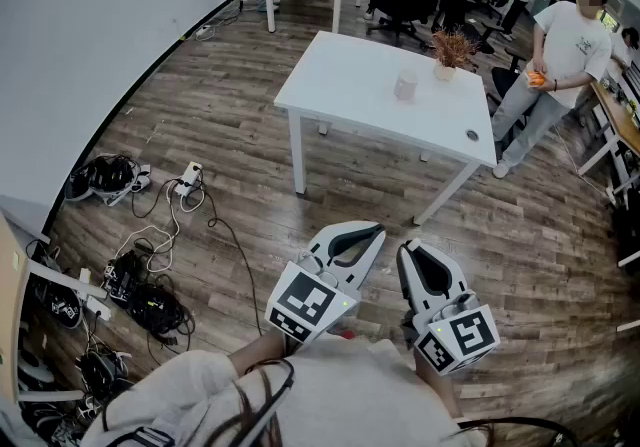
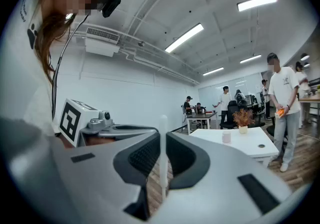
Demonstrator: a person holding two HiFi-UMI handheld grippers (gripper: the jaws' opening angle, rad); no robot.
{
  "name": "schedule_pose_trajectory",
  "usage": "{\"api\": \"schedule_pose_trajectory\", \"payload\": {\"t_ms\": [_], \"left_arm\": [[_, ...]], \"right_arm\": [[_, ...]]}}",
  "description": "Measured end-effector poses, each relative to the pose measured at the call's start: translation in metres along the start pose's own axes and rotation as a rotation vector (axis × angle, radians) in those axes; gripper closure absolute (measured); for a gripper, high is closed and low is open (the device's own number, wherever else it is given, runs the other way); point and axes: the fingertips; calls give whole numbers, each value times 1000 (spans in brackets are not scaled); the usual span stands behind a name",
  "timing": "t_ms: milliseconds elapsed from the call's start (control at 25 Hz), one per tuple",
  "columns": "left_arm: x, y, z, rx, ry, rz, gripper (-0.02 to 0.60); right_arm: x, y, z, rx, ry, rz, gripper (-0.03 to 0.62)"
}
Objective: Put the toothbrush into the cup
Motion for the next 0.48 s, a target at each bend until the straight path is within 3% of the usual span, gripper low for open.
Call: {"api": "schedule_pose_trajectory", "payload": {"t_ms": [480], "left_arm": [[3,-3,7,19,8,-5,578]], "right_arm": [[0,-6,-3,22,-6,0,548]]}}
Point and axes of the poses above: the fingertips, and each gripper's own axes: y backward along the fingers, z to its left, x out of its underside, and after that the axes turned 7 degrees about z, right-handed
